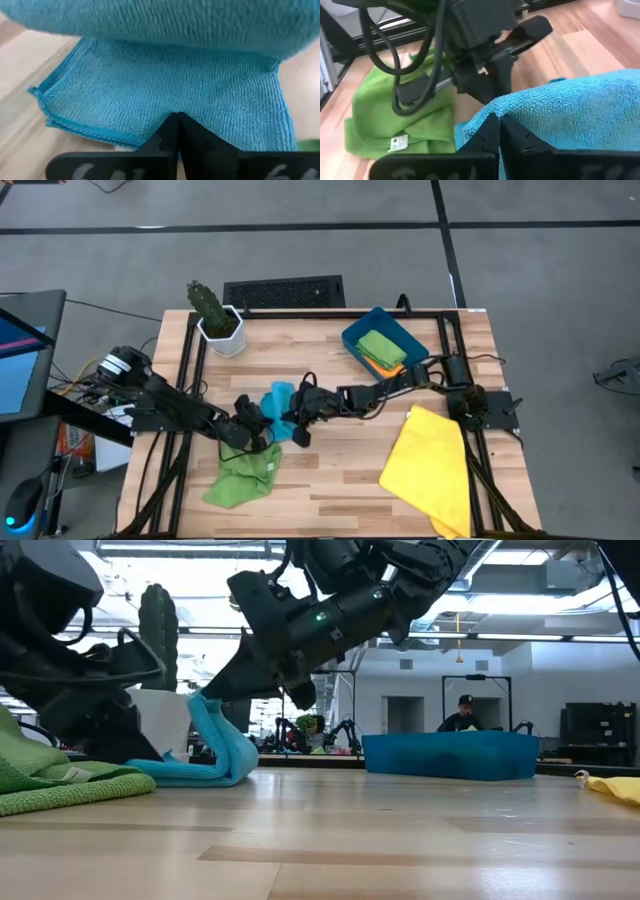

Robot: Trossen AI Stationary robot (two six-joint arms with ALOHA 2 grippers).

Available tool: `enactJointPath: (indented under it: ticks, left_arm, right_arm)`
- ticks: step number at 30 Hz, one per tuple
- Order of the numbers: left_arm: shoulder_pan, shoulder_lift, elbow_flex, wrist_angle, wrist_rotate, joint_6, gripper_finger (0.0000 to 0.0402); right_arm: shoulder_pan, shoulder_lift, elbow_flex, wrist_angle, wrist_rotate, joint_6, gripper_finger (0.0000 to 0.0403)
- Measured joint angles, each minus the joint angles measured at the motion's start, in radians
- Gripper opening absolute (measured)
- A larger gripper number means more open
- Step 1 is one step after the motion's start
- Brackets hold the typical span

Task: Fold microfiber towels
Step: Fold the blue microfiber towel

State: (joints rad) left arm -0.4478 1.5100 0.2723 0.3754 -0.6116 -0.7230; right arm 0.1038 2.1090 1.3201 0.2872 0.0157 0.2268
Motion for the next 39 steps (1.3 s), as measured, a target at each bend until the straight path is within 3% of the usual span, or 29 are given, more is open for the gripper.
enactJointPath:
  ticks: [5, 30, 39]
  left_arm:
    - [0.018, 0.059, 0.0, 0.102, 0.002, 0.036, 0.0]
    - [0.064, 0.064, -0.003, 0.183, 0.004, 0.087, 0.0]
    - [0.077, 0.064, 0.009, 0.223, 0.013, 0.11, 0.0]
  right_arm:
    - [0.0, 0.006, 0.0, 0.005, -0.056, -0.009, 0.0021]
    - [0.013, 0.006, 0.0, 0.006, -0.091, -0.041, 0.0033]
    - [-0.015, 0.007, 0.0, 0.002, -0.05, -0.034, 0.0101]
